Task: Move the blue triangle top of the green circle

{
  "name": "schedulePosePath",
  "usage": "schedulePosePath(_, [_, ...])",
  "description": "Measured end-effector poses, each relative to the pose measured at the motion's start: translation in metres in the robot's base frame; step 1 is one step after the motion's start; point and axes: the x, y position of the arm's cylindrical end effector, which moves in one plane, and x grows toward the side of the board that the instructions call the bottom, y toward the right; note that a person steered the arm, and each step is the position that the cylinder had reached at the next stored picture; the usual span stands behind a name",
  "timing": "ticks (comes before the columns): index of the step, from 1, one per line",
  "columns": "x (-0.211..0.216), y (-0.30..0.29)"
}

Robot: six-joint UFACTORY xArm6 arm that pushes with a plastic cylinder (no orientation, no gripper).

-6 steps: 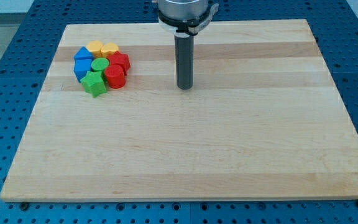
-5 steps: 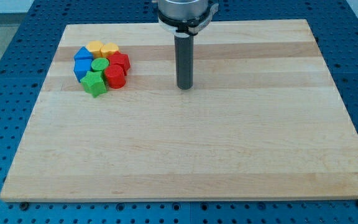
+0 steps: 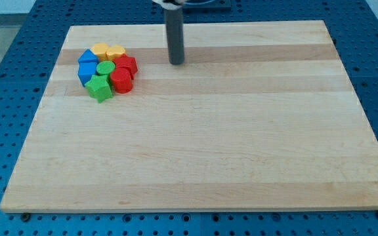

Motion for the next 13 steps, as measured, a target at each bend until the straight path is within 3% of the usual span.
schedulePosePath(1, [-0.001, 0.000])
schedulePosePath(2, [-0.047, -0.035])
schedulePosePath(3, [-0.052, -0.054])
schedulePosePath(5, [-0.109, -0.121])
schedulePosePath(6, [-0.109, -0.133])
schedulePosePath(8, [-0.106, -0.161])
schedulePosePath(10, [-0.054, -0.210])
schedulePosePath(11, [-0.016, -0.219])
schedulePosePath(12, [-0.018, -0.219])
schedulePosePath(13, [0.006, -0.197])
